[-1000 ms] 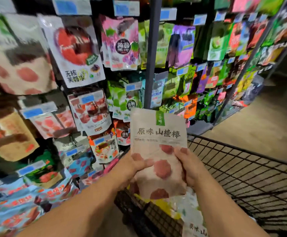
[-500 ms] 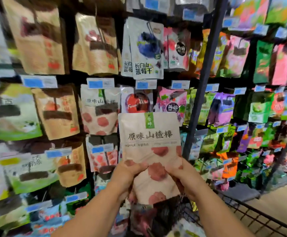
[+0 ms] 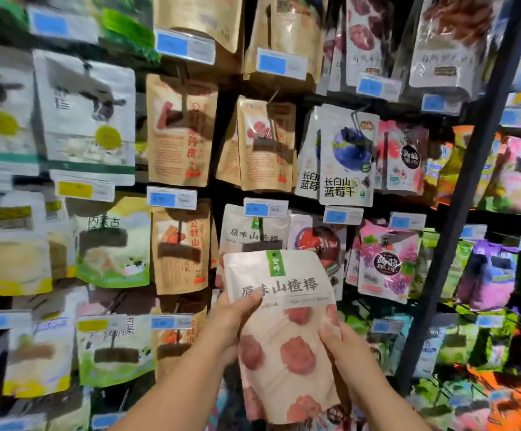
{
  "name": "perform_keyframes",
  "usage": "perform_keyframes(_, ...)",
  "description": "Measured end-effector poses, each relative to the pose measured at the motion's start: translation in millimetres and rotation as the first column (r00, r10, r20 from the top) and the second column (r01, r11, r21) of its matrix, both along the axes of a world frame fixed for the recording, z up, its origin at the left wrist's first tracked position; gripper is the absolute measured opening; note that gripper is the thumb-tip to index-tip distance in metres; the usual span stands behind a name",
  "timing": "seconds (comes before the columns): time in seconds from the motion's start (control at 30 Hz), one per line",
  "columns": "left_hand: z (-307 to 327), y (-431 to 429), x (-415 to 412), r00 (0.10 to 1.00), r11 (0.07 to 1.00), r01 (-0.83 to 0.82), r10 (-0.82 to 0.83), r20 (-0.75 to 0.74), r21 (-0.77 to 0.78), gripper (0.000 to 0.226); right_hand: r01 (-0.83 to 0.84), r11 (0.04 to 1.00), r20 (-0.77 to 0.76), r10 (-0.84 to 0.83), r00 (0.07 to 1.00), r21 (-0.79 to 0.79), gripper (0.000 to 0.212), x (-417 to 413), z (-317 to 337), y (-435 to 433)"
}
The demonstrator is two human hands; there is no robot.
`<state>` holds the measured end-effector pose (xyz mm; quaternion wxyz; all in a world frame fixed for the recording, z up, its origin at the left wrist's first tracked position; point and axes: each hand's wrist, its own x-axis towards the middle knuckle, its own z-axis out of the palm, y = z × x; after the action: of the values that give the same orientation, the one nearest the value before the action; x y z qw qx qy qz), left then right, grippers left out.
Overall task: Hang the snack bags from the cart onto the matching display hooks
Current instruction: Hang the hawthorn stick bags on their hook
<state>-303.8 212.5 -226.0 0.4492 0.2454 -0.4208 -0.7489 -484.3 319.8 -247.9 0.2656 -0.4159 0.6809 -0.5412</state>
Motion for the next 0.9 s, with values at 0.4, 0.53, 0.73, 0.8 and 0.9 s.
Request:
perform_keyframes(0.4, 64, -124, 6, 0.981, 0.991, -0.096, 0.110, 0.156, -0.094, 0.036, 0.049, 0.999, -0.012, -0.049, 0.999, 0.014, 0.046, 7, 10, -82)
perform_keyframes(0.53, 76, -152, 0, 0.951, 0.972, -0.049, 0.115, 0.288, -0.229, 0.040, 0.094, 0.996, -0.016, -0.094, 0.995, -0.001, 0.019, 2, 11, -102)
perform_keyframes(0.73, 94, -190, -5, 0.861, 0.911, 0.160, 0.060, 0.504, -0.380, 0.034, 0.130, 0.992, -0.069, -0.130, 0.989, -0.007, 0.032, 0, 18, -124)
perform_keyframes(0.8, 102, -195, -5, 0.811, 0.858, 0.222, 0.102, 0.576, -0.464, 0.025, 0.157, 0.987, -0.066, -0.158, 0.985, -0.022, 0.016, 0, 16, -131)
perform_keyframes(0.9, 113, -196, -8, 0.799, 0.807, 0.248, 0.144, 0.584, -0.537, 0.020, 0.184, 0.982, -0.066, -0.187, 0.980, -0.047, 0.007, 0, 14, -140)
